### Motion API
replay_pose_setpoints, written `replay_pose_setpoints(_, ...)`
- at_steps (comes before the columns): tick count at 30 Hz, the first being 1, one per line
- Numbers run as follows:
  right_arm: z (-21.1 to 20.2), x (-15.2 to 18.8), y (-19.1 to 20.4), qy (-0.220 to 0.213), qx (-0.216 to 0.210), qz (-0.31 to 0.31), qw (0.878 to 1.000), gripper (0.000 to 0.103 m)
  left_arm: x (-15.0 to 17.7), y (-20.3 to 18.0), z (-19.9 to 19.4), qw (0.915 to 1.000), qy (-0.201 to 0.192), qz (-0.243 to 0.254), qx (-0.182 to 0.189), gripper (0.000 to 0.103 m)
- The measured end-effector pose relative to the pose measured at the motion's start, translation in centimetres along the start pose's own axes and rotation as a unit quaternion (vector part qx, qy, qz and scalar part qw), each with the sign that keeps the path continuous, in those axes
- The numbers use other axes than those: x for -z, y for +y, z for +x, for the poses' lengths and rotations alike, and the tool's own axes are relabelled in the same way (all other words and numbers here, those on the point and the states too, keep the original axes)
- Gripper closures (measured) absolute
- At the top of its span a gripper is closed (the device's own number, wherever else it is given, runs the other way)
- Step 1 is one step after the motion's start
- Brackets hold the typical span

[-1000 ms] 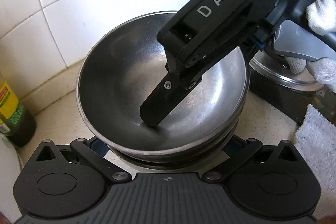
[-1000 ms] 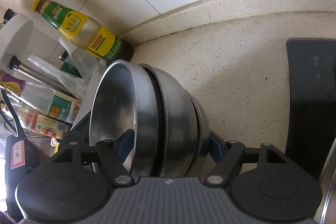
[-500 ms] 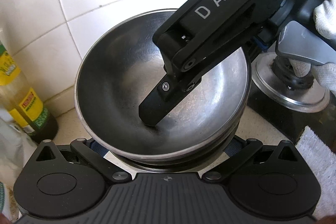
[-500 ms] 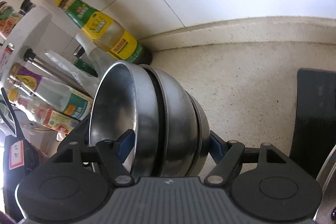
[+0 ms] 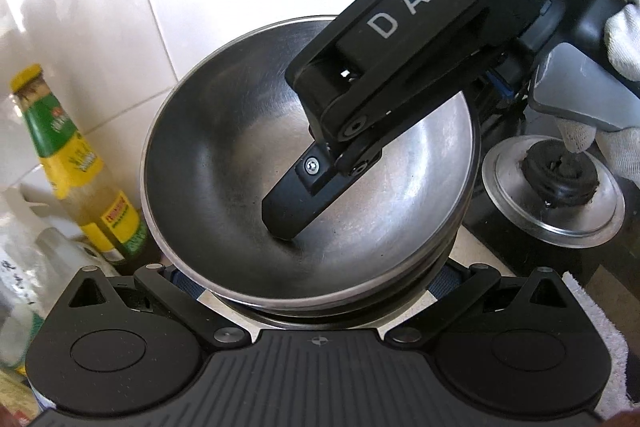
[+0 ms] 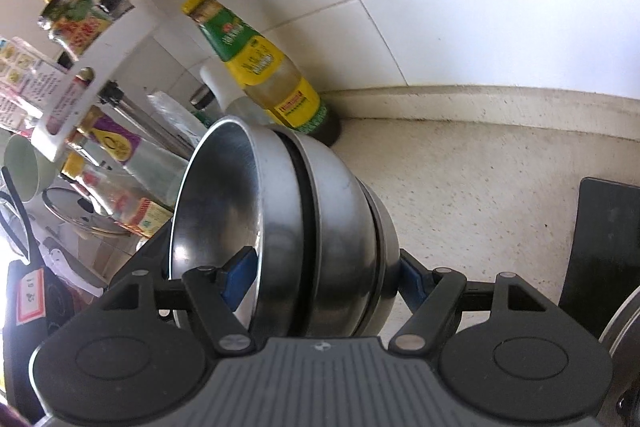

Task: Organize plates and bowls
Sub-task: 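Carry the nested steel bowls with the right gripper over the floral plates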

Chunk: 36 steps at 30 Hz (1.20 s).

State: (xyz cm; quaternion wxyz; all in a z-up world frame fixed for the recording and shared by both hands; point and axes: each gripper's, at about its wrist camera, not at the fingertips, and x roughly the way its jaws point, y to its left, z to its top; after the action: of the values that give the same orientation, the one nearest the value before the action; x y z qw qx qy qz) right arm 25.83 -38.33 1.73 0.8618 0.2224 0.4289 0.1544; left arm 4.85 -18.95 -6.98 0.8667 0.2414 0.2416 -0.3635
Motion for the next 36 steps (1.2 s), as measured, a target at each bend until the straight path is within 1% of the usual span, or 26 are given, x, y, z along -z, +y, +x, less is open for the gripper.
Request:
replay_pose_setpoints(4,-1.0,0.3,1.8,-0.008,0.004,-0.009,1.000,0.009,0.2,-0.5,-1.3,1.0000,-0.009,0.001,-0.003,0.000)
replay_pose_setpoints(7,-1.5,0.9,3.3,-0.010,0.006,-0.014,1.000,0.009,0.6,-0.6,-2.4,1.0000,-0.009,-0.001,-0.003,0.000)
replay_pose_setpoints(11,-2.2,2.2,5.1,-0.015,0.003,-0.016,1.000,0.009,0.7,-1.0,-3.7,0.9999,-0.010,0.004,-0.008,0.000)
replay_pose_setpoints(17,-3.4,3.6,7.1,-0.022,0.001,-0.023,1.000,0.009,1.2,-2.6,-5.7,0.9998,-0.015,0.003,-0.014,0.000)
replay_pose_setpoints(19,-3.7,4.1,7.8,-0.025,0.002,-0.026,0.999,0.009,1.3,-2.3,-5.9,0.9997,-0.017,0.001,-0.016,0.000)
replay_pose_setpoints(27,-5.2,6.9,10.3,-0.029,0.004,-0.032,0.999,0.009,2.4,-3.0,-7.7,0.9997,-0.016,-0.004,-0.020,0.000)
replay_pose_setpoints(36,-7.5,10.6,12.5,-0.034,-0.003,-0.038,0.999,0.009,2.1,-3.7,-10.2,0.9993,-0.014,-0.005,-0.033,0.000)
